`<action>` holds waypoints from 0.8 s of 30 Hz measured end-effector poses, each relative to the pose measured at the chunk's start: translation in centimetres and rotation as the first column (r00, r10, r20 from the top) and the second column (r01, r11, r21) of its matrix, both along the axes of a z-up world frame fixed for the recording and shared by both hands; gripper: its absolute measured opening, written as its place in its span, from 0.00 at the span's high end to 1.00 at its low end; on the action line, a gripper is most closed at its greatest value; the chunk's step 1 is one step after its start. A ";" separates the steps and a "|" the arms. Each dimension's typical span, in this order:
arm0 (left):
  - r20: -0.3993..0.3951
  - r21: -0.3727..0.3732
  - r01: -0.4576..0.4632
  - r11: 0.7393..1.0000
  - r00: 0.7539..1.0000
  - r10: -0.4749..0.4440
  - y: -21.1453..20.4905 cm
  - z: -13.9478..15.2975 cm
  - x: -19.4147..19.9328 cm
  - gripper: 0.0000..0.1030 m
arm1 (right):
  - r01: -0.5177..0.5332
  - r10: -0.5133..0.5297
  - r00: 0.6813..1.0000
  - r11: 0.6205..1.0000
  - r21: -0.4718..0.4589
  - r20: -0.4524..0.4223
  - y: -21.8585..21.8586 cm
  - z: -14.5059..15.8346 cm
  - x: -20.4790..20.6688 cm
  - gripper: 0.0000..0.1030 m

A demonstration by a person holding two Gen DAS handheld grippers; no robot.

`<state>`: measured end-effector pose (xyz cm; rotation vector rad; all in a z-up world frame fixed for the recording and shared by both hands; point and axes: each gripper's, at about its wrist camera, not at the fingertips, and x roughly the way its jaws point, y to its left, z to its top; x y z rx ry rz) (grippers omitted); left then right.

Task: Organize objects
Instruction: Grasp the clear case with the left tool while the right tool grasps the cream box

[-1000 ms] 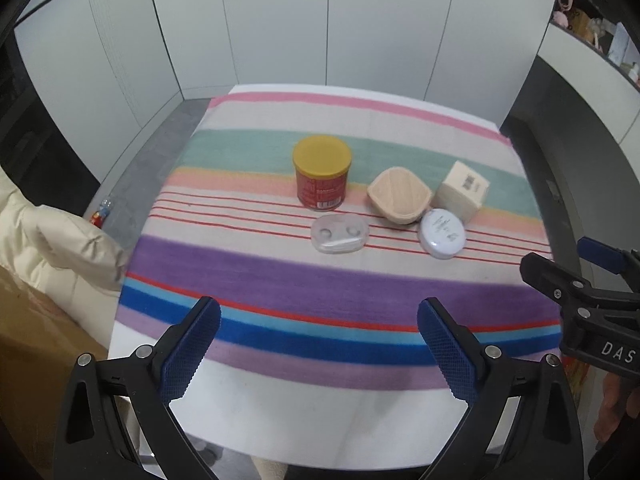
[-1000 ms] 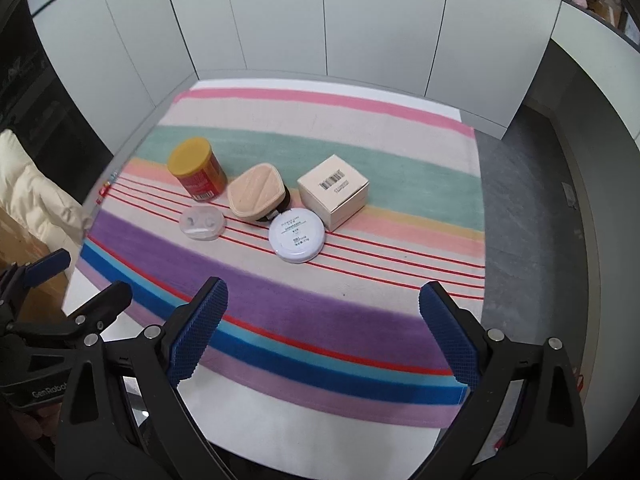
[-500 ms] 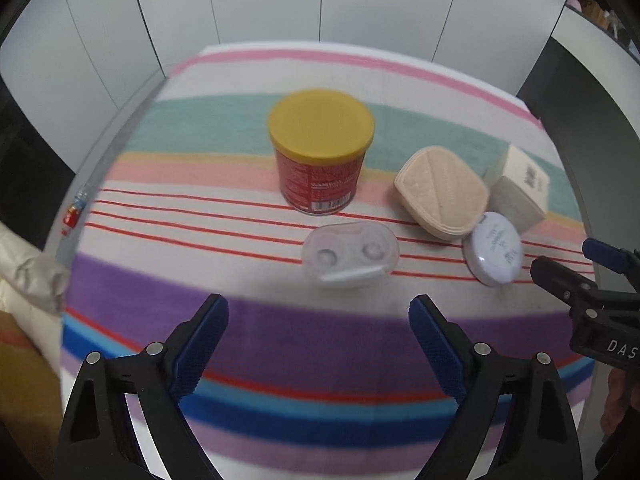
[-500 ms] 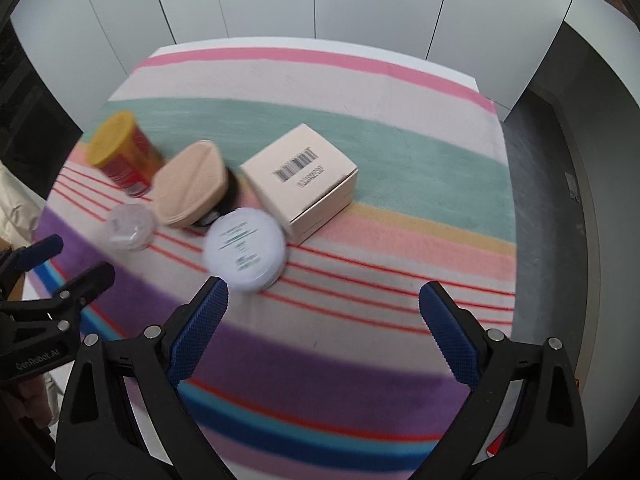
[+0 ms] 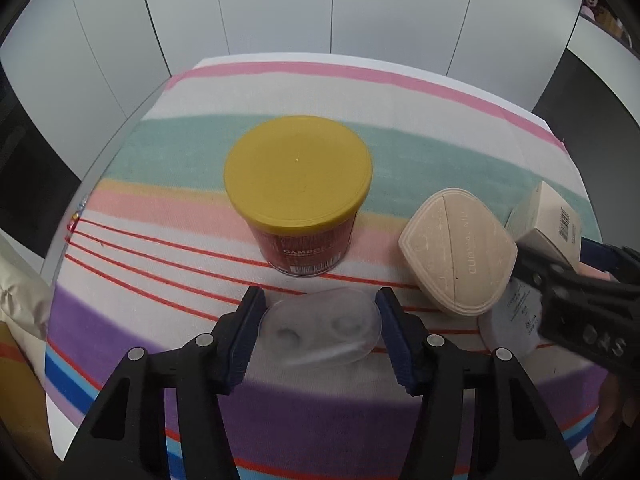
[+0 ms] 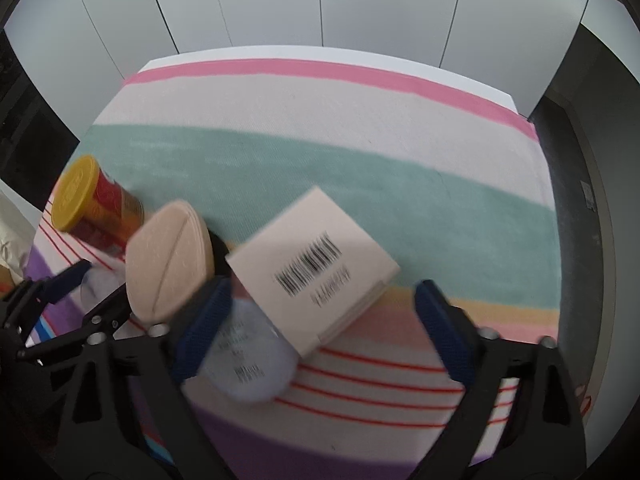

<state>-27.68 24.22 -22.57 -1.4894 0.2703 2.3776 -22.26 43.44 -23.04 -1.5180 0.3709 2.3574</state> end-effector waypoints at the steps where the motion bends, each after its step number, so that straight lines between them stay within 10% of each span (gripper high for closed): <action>1: 0.003 0.001 -0.009 1.000 1.000 0.009 -0.1 0.0 0.0 0.43 | 0.000 0.000 1.000 1.000 -0.005 0.008 0.0 -0.2 -0.3 0.27; 24: 0.008 0.047 -0.049 0.998 0.999 0.048 -1.8 7.0 3.1 0.44 | 0.025 -0.023 0.999 0.999 0.046 -0.046 -1.2 6.6 4.7 0.28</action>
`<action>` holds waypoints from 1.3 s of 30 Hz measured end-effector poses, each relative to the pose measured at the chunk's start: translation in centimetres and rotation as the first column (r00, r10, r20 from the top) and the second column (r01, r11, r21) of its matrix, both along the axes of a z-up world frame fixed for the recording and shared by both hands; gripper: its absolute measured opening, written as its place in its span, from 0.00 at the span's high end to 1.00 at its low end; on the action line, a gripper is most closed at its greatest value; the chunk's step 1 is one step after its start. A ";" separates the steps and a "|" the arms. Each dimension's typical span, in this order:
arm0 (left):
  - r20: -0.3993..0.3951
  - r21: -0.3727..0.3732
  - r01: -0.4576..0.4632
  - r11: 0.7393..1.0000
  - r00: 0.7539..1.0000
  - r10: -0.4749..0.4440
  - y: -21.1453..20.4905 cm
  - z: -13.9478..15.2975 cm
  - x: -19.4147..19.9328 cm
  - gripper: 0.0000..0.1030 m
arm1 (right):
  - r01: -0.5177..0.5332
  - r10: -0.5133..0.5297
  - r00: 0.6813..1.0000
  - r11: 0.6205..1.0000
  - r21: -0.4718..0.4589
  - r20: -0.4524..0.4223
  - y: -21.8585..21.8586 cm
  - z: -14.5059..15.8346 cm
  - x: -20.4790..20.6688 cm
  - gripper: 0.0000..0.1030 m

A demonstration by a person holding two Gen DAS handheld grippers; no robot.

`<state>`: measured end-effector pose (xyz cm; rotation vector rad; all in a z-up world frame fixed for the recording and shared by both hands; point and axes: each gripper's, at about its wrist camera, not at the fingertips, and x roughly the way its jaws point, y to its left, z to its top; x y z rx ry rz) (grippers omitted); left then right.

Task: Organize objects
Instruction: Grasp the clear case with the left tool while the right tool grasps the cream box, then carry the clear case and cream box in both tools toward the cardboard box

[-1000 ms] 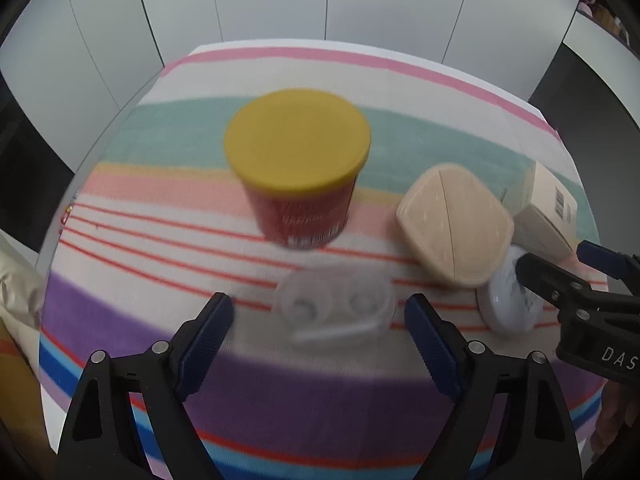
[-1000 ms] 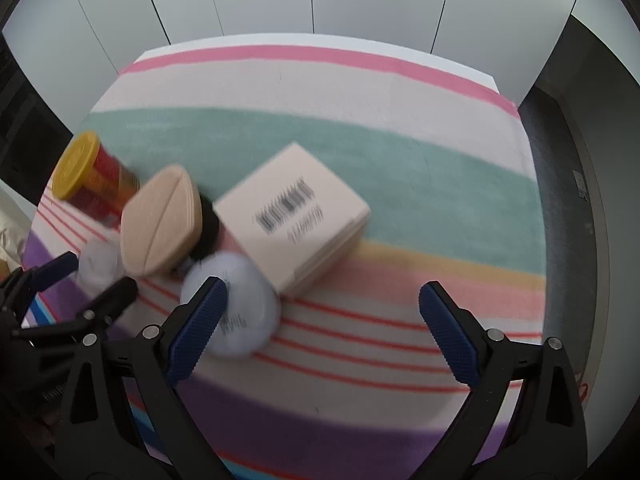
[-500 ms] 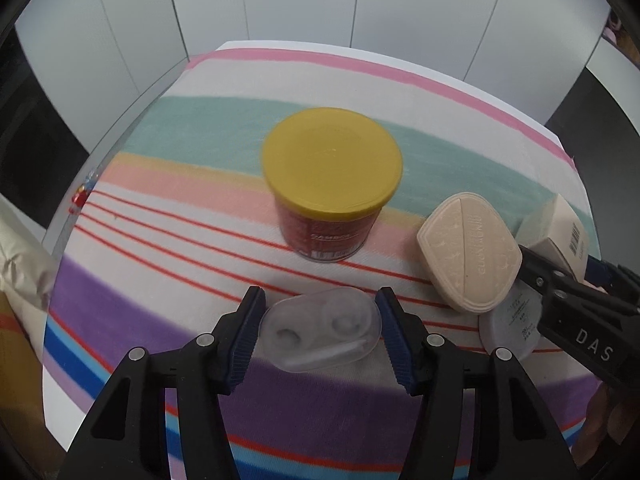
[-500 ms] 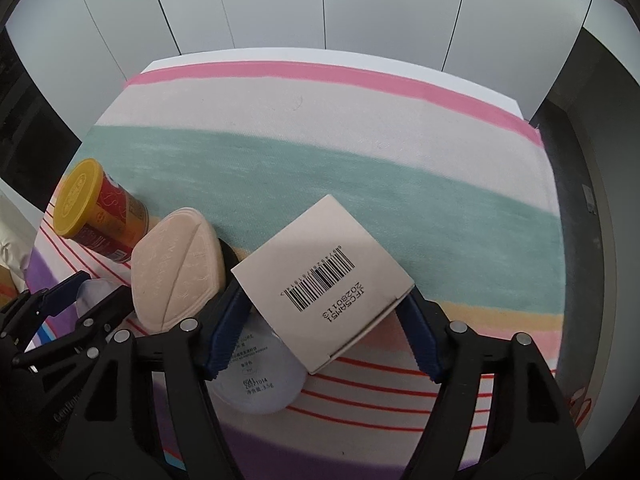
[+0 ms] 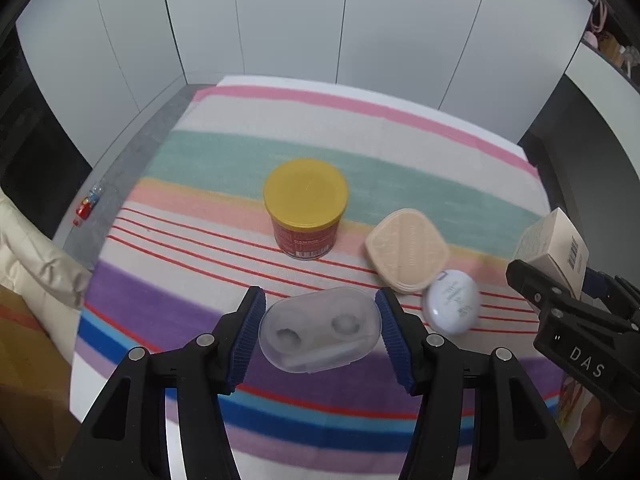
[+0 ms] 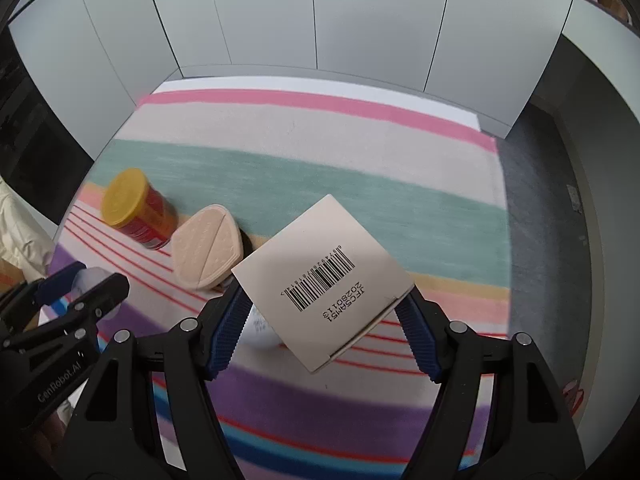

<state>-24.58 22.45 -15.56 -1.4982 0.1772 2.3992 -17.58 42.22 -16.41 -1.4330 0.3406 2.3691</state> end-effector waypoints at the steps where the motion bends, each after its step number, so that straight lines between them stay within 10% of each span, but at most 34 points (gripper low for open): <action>1: -0.002 0.006 -0.001 1.000 1.000 0.001 -0.1 0.5 0.3 0.44 | 0.003 -0.003 1.000 1.000 0.004 -0.006 -0.2 0.5 0.3 0.28; 39: -0.114 0.144 0.030 0.989 0.993 -0.014 -5.4 11.8 12.4 0.44 | -0.139 0.141 0.985 0.990 0.027 -0.096 -7.9 12.5 12.2 0.28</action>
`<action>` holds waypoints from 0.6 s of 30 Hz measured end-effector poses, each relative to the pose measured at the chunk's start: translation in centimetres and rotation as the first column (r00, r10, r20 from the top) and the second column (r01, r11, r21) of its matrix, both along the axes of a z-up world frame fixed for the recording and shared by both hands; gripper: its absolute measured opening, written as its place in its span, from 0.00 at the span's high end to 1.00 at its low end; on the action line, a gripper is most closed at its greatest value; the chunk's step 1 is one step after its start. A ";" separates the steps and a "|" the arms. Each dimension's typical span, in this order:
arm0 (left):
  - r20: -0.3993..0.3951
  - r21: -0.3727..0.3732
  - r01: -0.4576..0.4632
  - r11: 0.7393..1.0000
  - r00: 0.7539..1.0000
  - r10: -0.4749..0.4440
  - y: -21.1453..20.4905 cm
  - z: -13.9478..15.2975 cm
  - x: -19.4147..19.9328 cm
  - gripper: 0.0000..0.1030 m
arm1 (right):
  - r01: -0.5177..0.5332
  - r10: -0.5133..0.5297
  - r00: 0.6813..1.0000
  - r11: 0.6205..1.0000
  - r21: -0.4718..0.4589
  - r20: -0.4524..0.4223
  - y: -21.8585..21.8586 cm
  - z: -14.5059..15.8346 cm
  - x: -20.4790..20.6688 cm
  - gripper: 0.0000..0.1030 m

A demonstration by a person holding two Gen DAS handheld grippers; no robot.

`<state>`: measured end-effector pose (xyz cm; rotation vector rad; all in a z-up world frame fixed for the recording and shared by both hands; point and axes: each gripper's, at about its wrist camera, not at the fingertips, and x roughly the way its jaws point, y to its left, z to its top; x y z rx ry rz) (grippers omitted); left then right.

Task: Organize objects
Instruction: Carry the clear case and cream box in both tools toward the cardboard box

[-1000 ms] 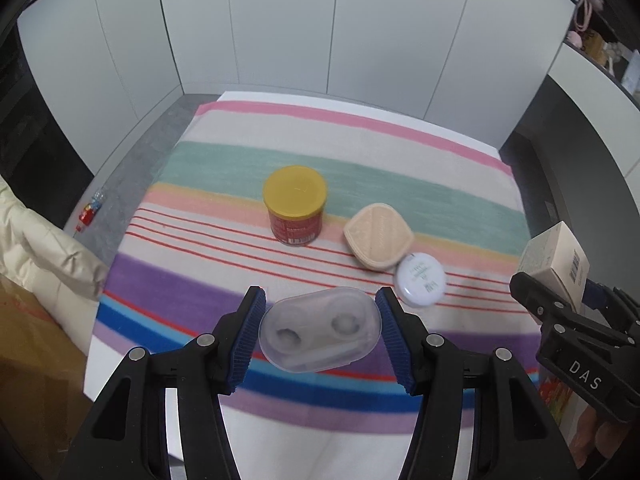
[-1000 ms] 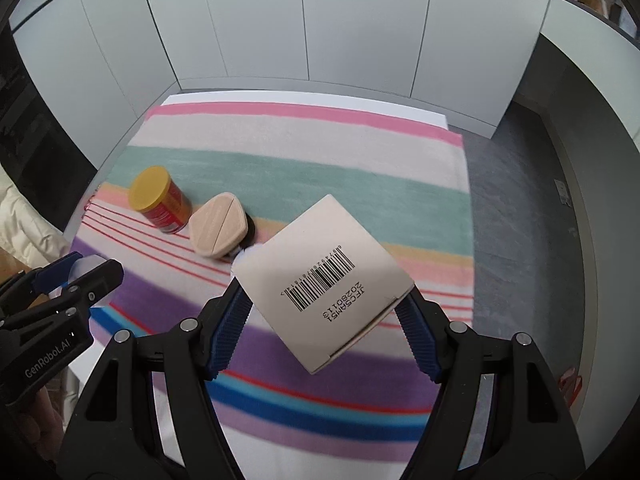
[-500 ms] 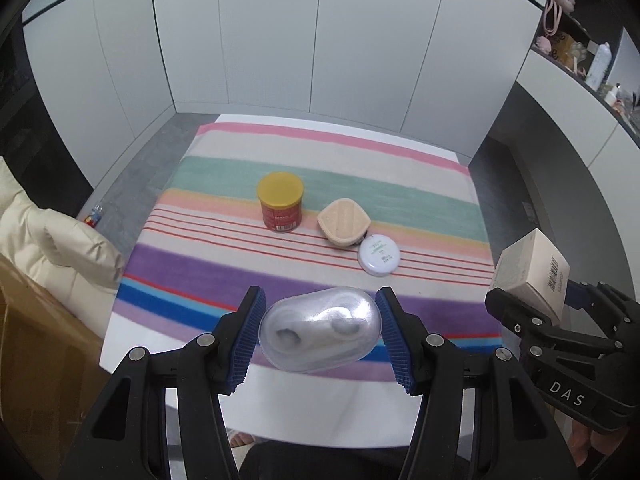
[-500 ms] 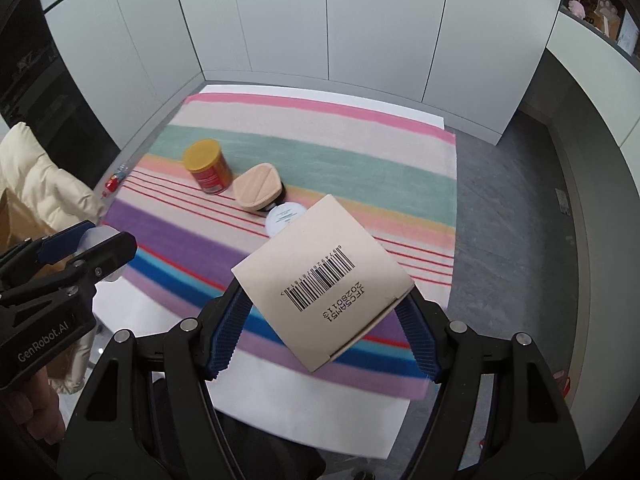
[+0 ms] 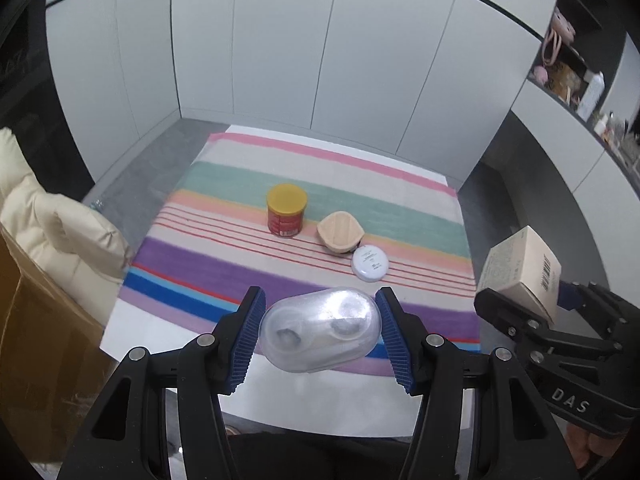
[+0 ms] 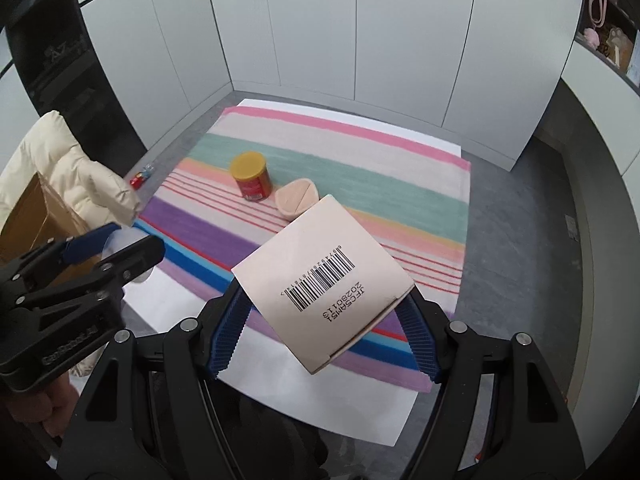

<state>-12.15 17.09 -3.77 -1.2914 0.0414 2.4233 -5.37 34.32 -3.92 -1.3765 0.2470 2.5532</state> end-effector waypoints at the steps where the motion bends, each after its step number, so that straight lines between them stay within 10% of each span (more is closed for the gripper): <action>1: -0.005 -0.004 -0.004 1.000 1.000 0.004 -0.2 0.0 0.0 0.44 | -0.008 0.008 1.000 1.000 -0.014 0.004 -0.1 -0.1 -0.2 0.28; 18: -0.061 -0.035 -0.115 0.993 0.992 0.112 -4.9 0.6 -1.3 0.44 | -0.155 0.155 0.988 0.987 -0.032 -0.008 -5.5 -0.5 -5.0 0.29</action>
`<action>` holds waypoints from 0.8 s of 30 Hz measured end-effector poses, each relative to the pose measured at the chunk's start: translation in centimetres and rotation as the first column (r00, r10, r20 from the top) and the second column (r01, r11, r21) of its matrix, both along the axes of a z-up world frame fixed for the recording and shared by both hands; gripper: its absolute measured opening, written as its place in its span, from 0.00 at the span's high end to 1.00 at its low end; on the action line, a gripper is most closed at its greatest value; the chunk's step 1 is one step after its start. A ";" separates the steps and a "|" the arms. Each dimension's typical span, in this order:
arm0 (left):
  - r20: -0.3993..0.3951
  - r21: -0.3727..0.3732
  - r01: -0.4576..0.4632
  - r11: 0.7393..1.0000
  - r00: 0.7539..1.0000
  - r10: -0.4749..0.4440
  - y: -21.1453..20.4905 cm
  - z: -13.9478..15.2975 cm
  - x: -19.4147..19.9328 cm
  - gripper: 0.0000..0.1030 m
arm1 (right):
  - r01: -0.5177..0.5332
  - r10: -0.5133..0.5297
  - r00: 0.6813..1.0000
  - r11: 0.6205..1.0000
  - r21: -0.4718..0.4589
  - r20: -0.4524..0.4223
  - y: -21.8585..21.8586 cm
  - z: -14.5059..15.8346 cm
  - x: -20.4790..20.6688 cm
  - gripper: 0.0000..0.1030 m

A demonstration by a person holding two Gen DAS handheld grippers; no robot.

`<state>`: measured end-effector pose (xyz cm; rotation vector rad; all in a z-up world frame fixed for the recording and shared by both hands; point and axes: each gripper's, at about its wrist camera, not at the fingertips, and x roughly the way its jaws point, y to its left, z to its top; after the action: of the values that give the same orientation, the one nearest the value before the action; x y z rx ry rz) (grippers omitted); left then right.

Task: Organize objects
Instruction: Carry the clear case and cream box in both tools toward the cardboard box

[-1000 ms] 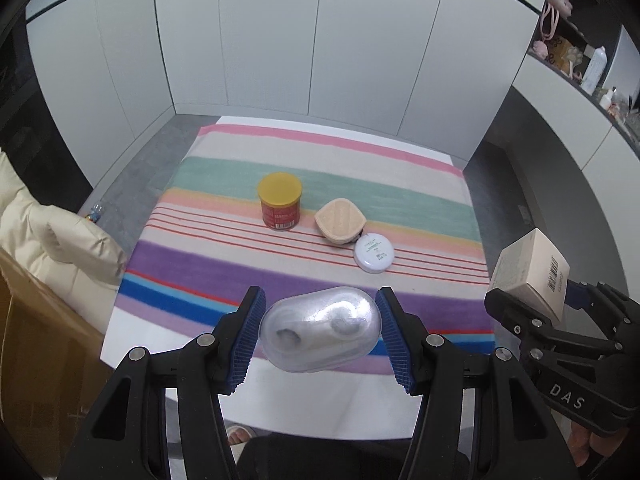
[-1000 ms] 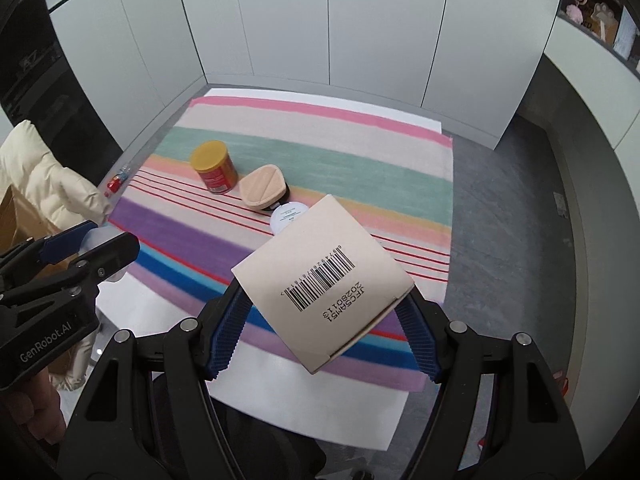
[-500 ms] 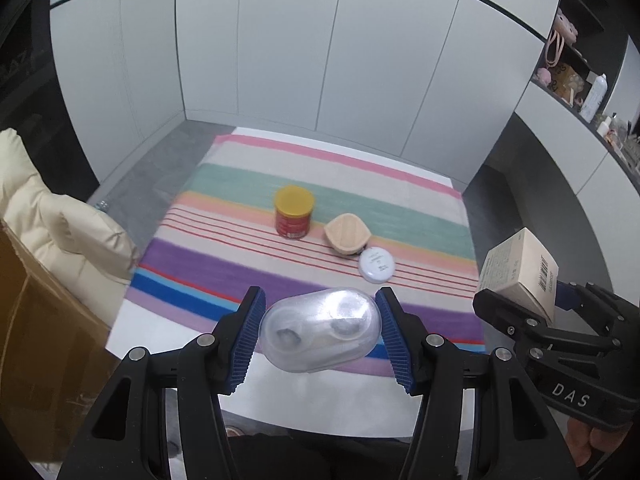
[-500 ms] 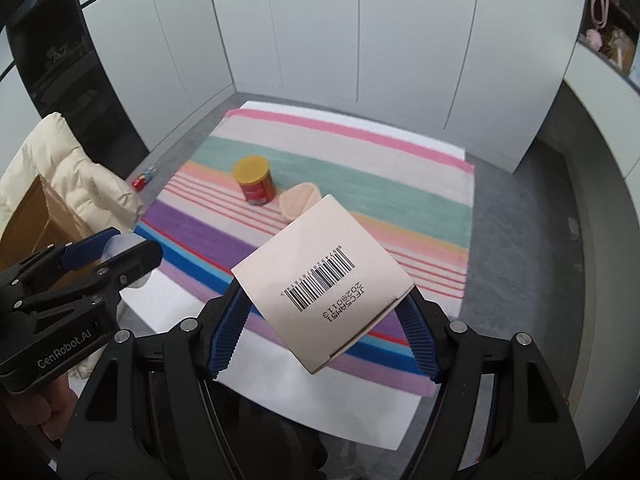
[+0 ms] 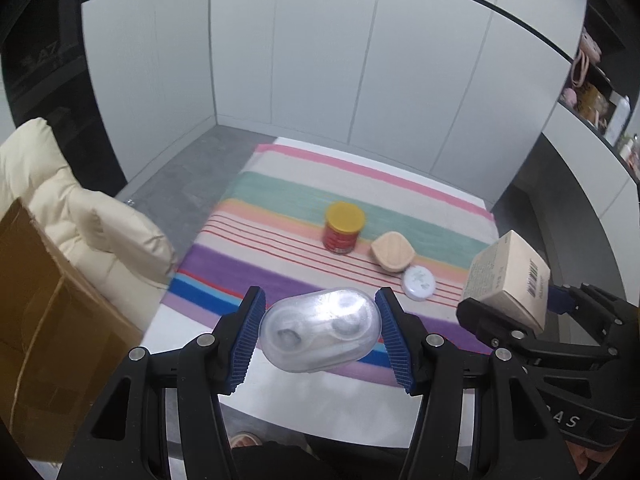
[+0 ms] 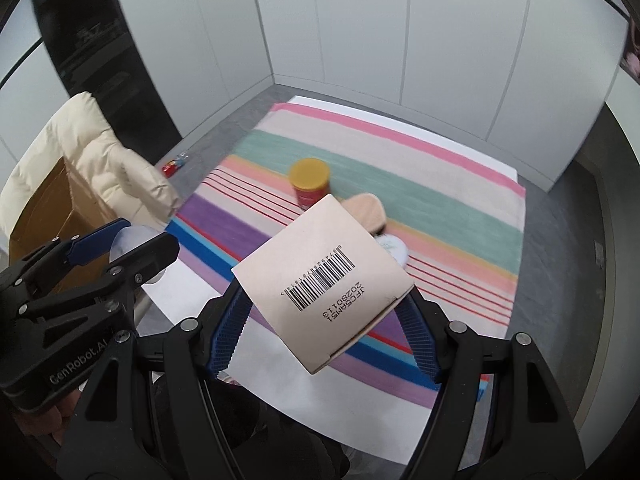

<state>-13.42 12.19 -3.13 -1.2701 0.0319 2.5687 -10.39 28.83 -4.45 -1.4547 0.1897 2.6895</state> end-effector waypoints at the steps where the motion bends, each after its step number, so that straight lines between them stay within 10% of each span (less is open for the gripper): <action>1: -0.009 -0.008 -0.010 1.000 1.000 0.010 -0.5 0.1 0.0 0.44 | -0.010 0.010 1.000 1.000 0.009 -0.004 -0.5 0.2 -0.1 0.29; 24: -0.068 -0.037 -0.158 0.987 0.986 0.155 -10.8 0.2 -0.1 0.44 | -0.200 0.204 0.978 0.977 0.067 -0.053 -9.8 2.4 -3.8 0.29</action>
<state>-13.47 1.35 -2.95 -1.2494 -0.0001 2.7567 -14.16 19.04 -2.08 -1.4502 -0.0405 2.8708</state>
